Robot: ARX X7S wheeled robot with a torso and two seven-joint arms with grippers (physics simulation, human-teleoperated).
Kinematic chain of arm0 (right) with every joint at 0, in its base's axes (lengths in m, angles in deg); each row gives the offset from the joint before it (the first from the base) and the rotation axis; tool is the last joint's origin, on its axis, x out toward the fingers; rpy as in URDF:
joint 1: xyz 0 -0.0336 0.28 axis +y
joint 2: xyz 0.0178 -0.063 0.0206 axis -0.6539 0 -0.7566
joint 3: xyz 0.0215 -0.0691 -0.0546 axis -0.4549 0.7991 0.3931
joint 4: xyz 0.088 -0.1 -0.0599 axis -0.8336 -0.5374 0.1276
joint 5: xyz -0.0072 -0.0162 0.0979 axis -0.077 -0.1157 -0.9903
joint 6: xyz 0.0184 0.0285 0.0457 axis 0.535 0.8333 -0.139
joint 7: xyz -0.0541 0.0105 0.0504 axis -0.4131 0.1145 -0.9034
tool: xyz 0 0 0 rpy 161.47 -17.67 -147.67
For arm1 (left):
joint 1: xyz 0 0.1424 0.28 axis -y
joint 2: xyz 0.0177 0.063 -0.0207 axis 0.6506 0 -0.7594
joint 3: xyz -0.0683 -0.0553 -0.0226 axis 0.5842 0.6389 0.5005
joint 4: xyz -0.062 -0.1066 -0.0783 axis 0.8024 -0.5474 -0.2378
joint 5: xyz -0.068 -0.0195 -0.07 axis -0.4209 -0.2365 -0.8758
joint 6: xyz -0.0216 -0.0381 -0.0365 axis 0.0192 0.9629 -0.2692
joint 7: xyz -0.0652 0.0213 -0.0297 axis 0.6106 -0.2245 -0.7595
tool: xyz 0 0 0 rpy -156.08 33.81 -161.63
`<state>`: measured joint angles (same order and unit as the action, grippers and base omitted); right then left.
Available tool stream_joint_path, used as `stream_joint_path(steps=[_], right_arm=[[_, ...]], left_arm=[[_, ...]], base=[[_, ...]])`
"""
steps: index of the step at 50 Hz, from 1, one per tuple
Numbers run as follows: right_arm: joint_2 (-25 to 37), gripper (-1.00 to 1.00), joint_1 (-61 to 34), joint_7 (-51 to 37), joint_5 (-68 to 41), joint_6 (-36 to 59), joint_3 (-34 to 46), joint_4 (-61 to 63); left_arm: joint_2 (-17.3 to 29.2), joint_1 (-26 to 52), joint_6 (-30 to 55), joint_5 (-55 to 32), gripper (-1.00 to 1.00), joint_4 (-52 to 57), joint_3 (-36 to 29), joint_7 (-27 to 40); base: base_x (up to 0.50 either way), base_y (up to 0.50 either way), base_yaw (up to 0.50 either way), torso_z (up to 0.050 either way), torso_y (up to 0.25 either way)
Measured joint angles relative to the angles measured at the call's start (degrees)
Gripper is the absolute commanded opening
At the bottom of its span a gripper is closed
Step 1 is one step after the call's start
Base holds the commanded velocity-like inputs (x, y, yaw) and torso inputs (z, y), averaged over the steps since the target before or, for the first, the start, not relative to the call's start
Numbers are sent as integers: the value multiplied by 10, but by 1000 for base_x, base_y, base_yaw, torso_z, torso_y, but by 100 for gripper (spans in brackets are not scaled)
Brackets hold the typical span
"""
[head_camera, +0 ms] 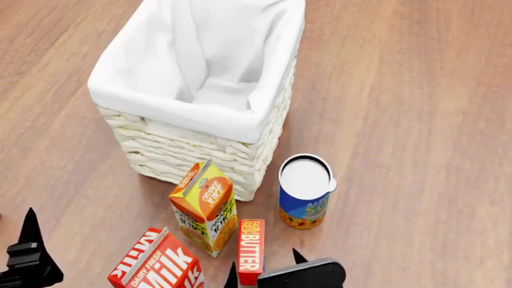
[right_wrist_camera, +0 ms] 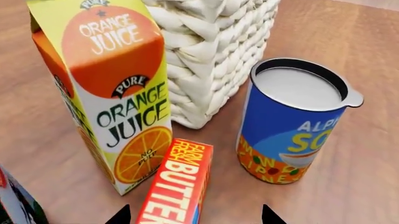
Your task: Pick up the butter and put it in the basket.
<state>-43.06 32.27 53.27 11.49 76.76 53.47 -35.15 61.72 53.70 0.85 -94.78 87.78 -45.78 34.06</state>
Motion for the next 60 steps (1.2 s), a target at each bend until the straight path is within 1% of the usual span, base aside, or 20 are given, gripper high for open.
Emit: stream_joint_path(steps=[46, 47, 60], right_arm=[[-14, 100, -54, 28, -26, -16, 15, -115], [-14, -100, -55, 28, -26, -17, 16, -116], [-13, -100, -51, 26, -40, -31, 21, -120]], left_arm=[[7, -7, 14, -34, 100, 31, 13, 19], [7, -7, 14, -34, 100, 31, 13, 19], [8, -7, 14, -39, 100, 33, 14, 22]], base=[[0, 0, 0, 0, 0], [0, 0, 0, 0, 0], [0, 0, 0, 0, 0]])
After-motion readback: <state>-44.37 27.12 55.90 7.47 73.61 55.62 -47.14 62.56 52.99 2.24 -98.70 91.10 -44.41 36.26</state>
